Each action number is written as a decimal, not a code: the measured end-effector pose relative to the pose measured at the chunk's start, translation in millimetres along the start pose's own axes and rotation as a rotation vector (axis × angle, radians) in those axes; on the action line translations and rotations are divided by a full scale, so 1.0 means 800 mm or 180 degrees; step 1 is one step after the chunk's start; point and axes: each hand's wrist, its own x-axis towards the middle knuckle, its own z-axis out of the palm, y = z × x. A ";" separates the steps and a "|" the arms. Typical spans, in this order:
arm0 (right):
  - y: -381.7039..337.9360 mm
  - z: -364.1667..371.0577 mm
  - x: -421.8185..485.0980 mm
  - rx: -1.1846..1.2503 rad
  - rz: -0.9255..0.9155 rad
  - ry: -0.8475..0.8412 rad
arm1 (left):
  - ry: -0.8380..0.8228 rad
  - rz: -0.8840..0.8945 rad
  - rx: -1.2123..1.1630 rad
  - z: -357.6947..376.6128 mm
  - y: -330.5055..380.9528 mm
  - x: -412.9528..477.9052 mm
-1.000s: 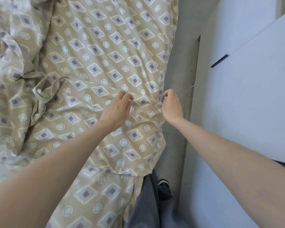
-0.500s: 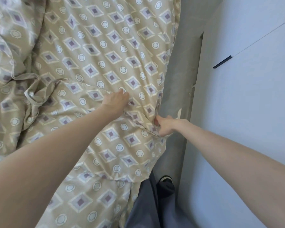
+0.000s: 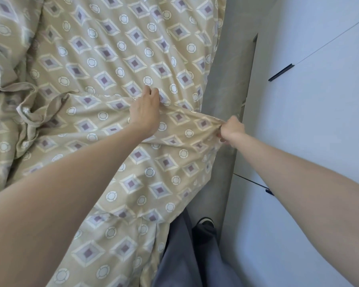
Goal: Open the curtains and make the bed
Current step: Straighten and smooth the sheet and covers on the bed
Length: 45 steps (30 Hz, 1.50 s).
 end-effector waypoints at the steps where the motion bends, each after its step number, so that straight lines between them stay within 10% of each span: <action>1: -0.001 0.009 0.000 0.0418 0.0201 -0.0123 | 0.0065 -0.0032 -0.0259 0.003 -0.002 -0.003; 5: 0.000 0.026 -0.037 0.0658 -0.0082 -0.0540 | 0.0471 0.0308 -0.0841 0.013 -0.011 -0.030; 10: -0.004 0.039 -0.075 -0.0008 -0.1567 0.0220 | 0.0675 0.1225 -0.0246 0.030 -0.041 -0.087; 17: -0.046 0.052 -0.107 -0.0490 -0.2589 -0.0163 | -0.0482 0.2552 0.0863 0.068 -0.083 -0.193; 39: -0.146 0.096 -0.115 0.1306 -0.0415 -0.0602 | -0.2490 0.0448 -0.0297 0.047 -0.096 -0.212; 45: -0.146 0.102 -0.118 0.1400 -0.0539 -0.0332 | -0.2669 0.0753 -0.0048 0.037 -0.083 -0.214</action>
